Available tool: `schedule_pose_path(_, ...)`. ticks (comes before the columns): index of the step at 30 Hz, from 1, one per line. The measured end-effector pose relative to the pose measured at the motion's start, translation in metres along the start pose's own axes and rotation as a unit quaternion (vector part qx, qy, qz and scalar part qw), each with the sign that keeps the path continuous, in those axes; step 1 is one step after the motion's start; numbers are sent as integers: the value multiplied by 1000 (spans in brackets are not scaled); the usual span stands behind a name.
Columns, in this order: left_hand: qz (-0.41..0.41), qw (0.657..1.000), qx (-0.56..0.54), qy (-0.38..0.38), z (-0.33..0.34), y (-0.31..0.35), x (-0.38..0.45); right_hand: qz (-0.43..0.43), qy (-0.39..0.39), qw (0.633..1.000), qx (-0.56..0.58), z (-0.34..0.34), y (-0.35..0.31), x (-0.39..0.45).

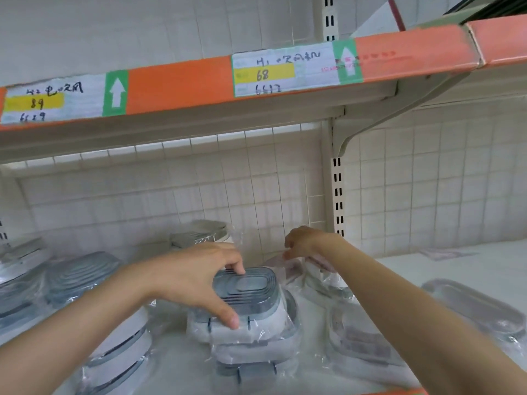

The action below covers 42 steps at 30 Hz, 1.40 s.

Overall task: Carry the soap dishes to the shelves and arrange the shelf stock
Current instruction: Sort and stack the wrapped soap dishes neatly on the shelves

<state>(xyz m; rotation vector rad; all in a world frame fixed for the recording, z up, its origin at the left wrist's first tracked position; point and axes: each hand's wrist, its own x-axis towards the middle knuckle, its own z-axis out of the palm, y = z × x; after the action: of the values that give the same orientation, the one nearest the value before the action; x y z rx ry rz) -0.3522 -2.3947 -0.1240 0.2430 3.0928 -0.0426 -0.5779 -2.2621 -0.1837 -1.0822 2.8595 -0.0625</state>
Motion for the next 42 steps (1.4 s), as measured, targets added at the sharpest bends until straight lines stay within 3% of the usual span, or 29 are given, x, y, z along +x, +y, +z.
schedule_pose_path(3, 9, 1000, 8, -22, -6, 2, 7, -24, -37, 999, -20, 2, -10, 6)
schedule_pose_path(6, 16, 999, 18, -30, -8, 2, 8, -39, -125, 991, -12, -5, -18, 12)
schedule_pose_path(10, 25, 999, 25, -30, -7, 0, 7, -53, -213, 970, -105, -5, -23, 25)
schedule_pose_path(13, 25, 999, 26, -26, -6, -1, 5, -59, -226, 962, -144, -4, -28, 29)
schedule_pose_path(17, 16, 999, 21, -20, -4, -1, 5, -84, -172, 958, -215, 1, -30, 35)
schedule_pose_path(23, 10, 1000, 13, -20, -1, -4, 2, -131, -44, 971, -196, -20, -24, 21)
schedule_pose_path(30, 4, 1000, -6, 22, 4, -3, 1, -71, 79, 994, -19, -61, 0, -37)
schedule_pose_path(37, 19, 995, -51, 83, 19, 4, 2, 83, 109, 989, 52, -46, 50, -79)
schedule_pose_path(42, 26, 994, -62, 92, 23, 12, 6, 136, 88, 984, 74, -19, 65, -105)
